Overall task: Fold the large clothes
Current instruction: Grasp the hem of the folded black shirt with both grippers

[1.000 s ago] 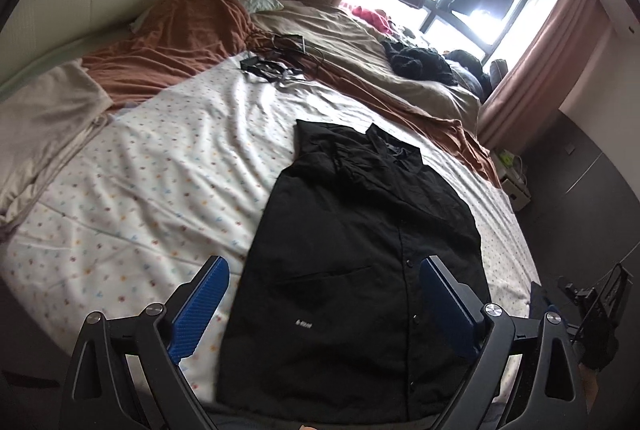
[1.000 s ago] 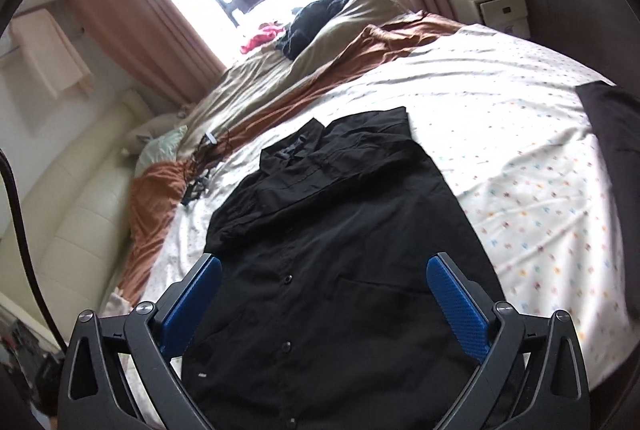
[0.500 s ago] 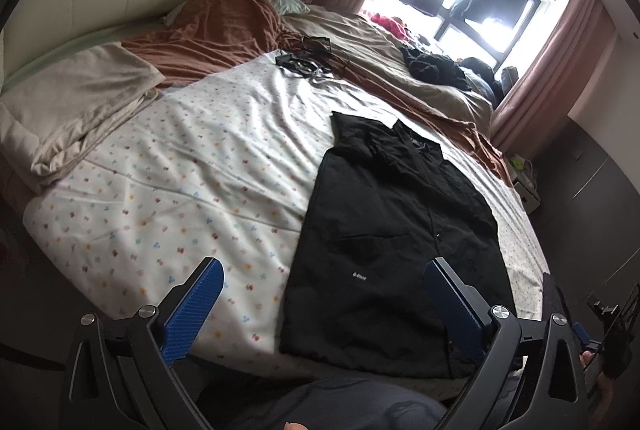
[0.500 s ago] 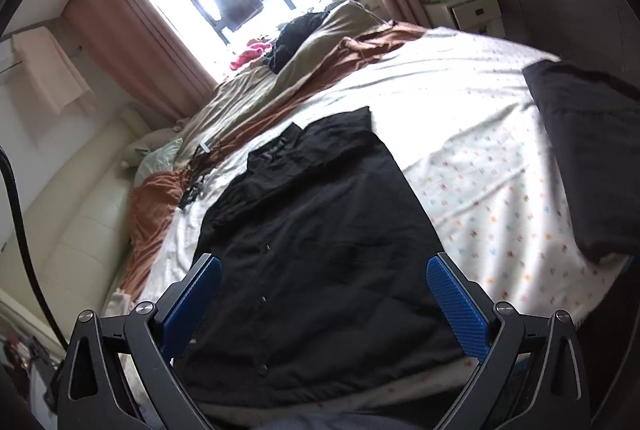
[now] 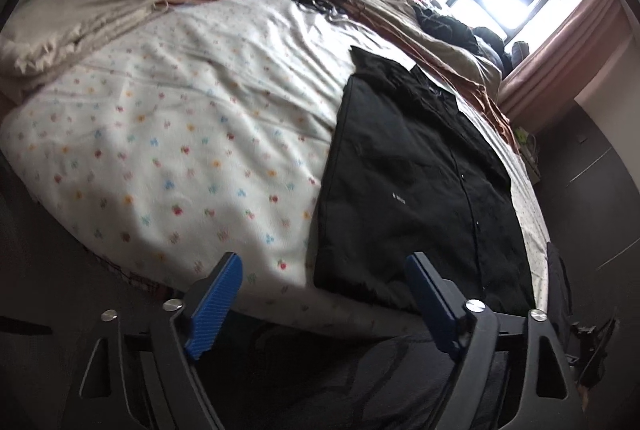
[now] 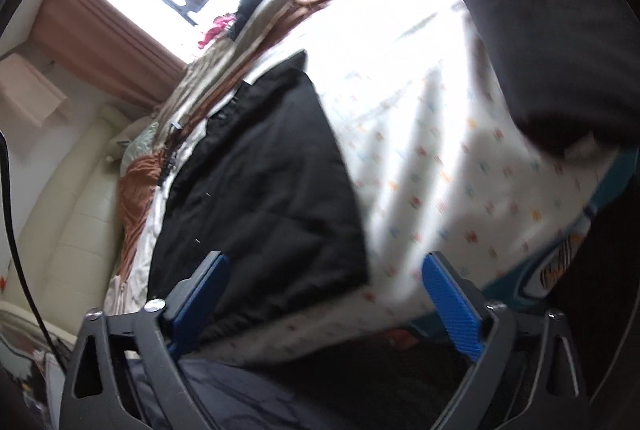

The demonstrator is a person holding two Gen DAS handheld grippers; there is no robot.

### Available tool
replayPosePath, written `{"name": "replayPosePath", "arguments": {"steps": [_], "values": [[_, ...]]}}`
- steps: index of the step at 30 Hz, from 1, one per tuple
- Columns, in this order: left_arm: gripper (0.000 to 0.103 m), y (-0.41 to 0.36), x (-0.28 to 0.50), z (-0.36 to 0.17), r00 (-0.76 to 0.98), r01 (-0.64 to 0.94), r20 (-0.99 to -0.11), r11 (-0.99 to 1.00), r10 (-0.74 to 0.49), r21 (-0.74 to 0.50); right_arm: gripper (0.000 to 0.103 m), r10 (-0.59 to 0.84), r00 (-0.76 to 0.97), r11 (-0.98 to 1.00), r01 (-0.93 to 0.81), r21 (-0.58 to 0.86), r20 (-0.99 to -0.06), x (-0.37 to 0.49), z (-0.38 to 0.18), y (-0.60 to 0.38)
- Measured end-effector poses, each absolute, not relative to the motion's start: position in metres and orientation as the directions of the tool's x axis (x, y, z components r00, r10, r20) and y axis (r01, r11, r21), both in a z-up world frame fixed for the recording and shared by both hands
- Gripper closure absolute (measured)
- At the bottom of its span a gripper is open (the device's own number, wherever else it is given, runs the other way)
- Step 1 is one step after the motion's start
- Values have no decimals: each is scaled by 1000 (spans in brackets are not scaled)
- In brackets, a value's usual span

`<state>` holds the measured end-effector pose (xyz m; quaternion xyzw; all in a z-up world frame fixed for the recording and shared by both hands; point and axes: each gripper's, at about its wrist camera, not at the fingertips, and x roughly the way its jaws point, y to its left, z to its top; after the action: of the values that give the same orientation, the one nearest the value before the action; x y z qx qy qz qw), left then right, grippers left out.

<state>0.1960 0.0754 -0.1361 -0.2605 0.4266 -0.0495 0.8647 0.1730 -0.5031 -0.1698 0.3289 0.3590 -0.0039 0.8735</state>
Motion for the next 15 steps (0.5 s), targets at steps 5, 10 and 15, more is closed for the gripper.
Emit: {"name": "replayPosePath", "arguments": {"steps": [5, 10, 15], "values": [[38, 69, 202, -157, 597, -136, -716, 834, -361, -535, 33, 292, 719, 739, 249, 627, -630, 175, -197, -507], [50, 69, 209, -169, 572, -155, -711, 798, -409, -583, 37, 321, 724, 722, 230, 652, -610, 182, -207, -503], [53, 68, 217, -184, 553, -165, -707, 775, -440, -611, 41, 355, 721, 693, 223, 685, -594, 196, -218, -501]]}}
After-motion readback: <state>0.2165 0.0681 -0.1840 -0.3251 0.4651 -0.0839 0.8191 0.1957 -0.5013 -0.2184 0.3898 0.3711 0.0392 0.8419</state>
